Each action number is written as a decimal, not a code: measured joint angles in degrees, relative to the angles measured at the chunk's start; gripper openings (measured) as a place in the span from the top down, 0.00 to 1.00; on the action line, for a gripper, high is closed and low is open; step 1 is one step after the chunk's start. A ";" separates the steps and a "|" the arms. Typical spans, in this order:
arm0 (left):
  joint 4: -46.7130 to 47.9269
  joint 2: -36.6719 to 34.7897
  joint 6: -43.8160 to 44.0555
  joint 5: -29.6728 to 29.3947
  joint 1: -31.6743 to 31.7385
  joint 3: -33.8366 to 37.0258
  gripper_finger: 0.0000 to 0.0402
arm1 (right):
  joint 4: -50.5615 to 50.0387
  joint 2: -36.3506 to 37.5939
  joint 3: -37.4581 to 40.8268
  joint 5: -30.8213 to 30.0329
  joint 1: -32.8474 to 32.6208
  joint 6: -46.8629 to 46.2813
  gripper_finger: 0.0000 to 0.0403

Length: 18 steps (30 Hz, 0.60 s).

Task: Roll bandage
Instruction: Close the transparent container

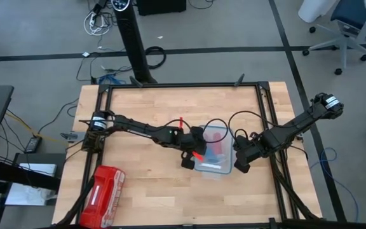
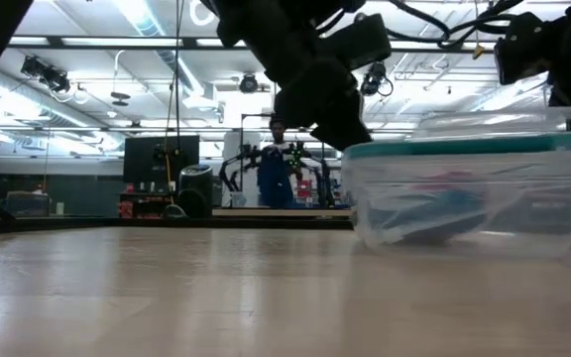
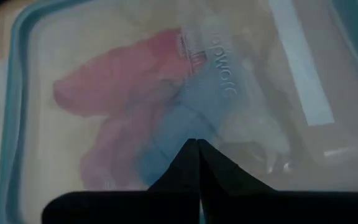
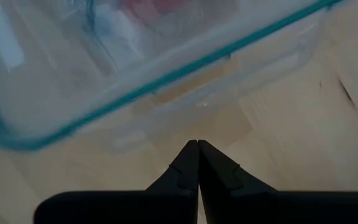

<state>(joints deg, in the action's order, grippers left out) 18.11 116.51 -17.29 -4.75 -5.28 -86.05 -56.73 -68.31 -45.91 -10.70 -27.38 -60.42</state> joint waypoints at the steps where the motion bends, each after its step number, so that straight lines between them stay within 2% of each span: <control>1: 1.05 -0.01 0.44 -0.97 0.03 -0.07 1.00 | 0.20 0.04 0.00 0.02 -0.02 0.02 0.99; 8: 3.73 -0.09 2.75 -1.46 1.09 -0.01 1.00 | 6.32 0.00 0.00 -0.69 -0.18 1.94 0.99; 14: 3.91 0.00 2.73 -0.92 1.22 0.03 1.00 | 7.66 -2.21 0.02 -7.75 -1.45 1.96 0.99; 18: 4.31 0.06 2.71 -0.88 1.22 0.09 1.00 | 10.09 -5.92 0.02 -10.05 -1.00 4.66 0.99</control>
<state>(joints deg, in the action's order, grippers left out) 22.42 116.56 -14.59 -5.63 -4.05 -85.96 -46.64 -74.23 -45.89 -20.75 -28.38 -55.76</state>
